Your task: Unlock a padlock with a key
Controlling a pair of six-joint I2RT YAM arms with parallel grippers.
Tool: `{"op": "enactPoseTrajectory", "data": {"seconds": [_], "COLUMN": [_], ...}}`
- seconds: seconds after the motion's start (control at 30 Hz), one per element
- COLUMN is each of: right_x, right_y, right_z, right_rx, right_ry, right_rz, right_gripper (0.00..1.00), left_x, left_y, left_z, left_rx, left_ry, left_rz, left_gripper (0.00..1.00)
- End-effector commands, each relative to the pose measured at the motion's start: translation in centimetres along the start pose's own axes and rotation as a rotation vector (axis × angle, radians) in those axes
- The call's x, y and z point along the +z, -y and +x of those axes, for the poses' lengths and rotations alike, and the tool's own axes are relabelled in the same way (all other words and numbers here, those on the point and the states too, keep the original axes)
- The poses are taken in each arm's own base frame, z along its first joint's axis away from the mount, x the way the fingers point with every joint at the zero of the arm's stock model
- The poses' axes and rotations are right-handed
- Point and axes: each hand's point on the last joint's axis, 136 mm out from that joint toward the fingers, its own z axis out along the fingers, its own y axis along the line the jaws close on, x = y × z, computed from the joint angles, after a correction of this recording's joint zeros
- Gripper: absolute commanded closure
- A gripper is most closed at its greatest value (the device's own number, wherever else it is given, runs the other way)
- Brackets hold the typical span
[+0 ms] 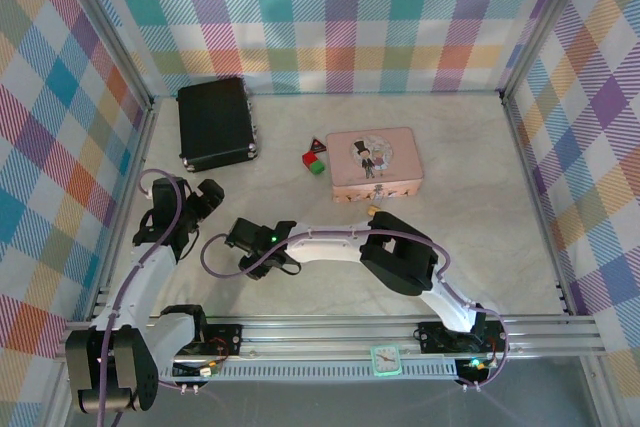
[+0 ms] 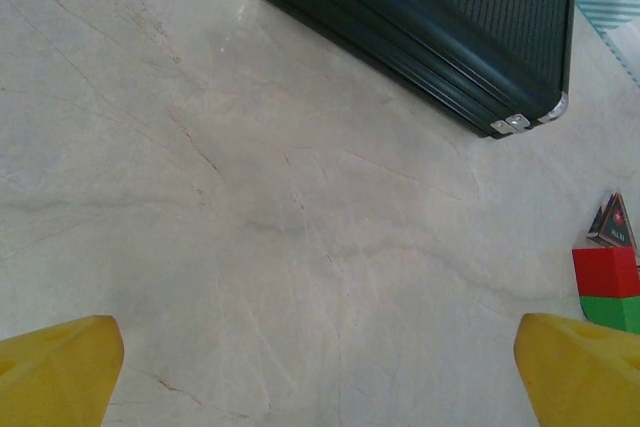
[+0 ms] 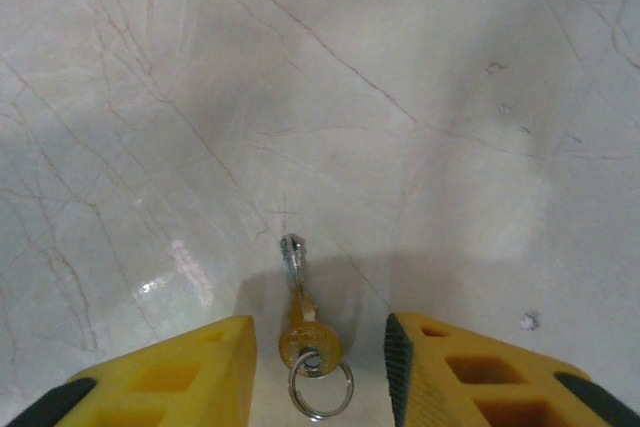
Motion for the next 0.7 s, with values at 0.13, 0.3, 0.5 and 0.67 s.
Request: {"op": "enactPoseTrajectory", "data": {"seconds": [0.13, 0.3, 0.5, 0.67], "right_x": [0.1, -0.8, -2.9, -5.5], "right_y": [0.7, 0.8, 1.3, 2.6], "right_z": [3.5, 3.1, 2.3, 2.3], "right_rx": [-0.021, -0.010, 0.047, 0.157], "right_ry": [-0.112, -0.076, -0.020, 0.024], "right_rz": [0.039, 0.025, -0.052, -0.119], "right_gripper": [0.85, 1.00, 1.00, 1.00], "left_x": [-0.3, -0.4, -0.4, -1.4], "left_y": [0.2, 0.4, 1.6, 3.7], "left_z": [-0.5, -0.2, 1.2, 3.1], "left_rx": [-0.003, -0.008, -0.036, -0.092], "left_ry": [0.013, 0.001, -0.072, -0.126], "left_rz": [0.013, 0.032, 0.107, 0.221], "left_gripper": [0.00, 0.00, 0.00, 0.00]}}
